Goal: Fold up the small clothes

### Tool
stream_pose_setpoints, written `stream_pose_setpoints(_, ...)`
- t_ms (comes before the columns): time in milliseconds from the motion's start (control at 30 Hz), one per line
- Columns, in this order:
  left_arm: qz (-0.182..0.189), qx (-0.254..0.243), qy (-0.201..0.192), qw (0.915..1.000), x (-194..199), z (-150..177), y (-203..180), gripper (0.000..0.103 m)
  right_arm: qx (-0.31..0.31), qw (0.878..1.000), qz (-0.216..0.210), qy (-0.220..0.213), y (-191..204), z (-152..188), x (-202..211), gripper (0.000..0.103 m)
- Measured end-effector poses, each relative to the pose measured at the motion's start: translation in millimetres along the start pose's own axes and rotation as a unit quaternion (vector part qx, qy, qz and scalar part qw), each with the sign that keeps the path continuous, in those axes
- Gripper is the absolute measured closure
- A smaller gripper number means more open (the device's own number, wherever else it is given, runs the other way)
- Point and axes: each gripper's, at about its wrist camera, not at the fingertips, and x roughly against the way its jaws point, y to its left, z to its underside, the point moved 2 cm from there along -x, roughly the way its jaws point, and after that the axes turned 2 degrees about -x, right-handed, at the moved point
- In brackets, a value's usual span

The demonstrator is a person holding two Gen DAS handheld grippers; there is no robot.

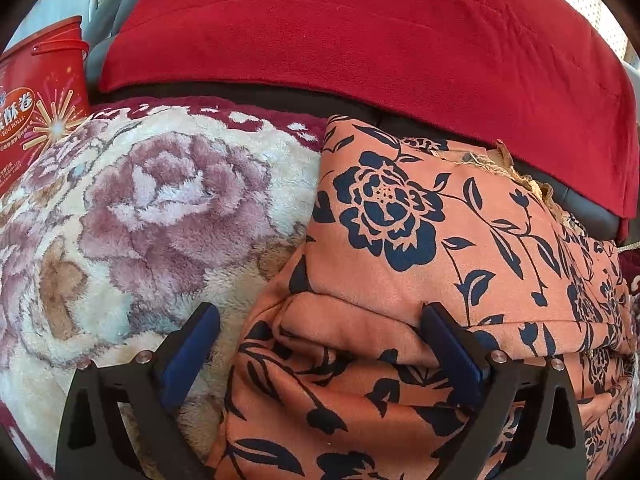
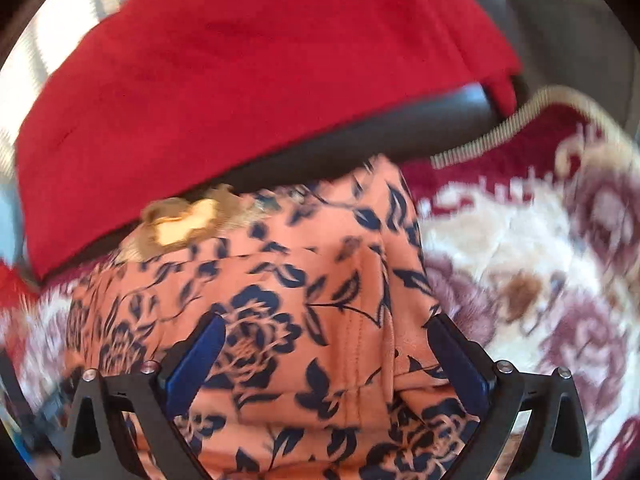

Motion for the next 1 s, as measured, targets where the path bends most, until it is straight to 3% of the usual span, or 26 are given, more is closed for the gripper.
stream_pose_setpoints(133, 0.001, 0.000, -0.002, 1.0000, 0.1, -0.3, 0.4, 0.002, 0.088, 0.994, 0.055, 0.023, 12.9, 23.3, -25.4, 0.000)
stream_pose_setpoints(233, 0.002, 0.000, -0.004, 1.0000, -0.2, -0.1, 0.5, 0.002, 0.034, 0.999, 0.017, 0.024, -5.4, 21.9, -30.8, 0.000)
stream_pose_setpoints(1000, 0.000, -0.003, -0.005, 1.0000, -0.4, 0.7, 0.3, 0.000, 0.027, 1.000, -0.001, 0.009, -5.2, 23.8, -30.5, 0.000)
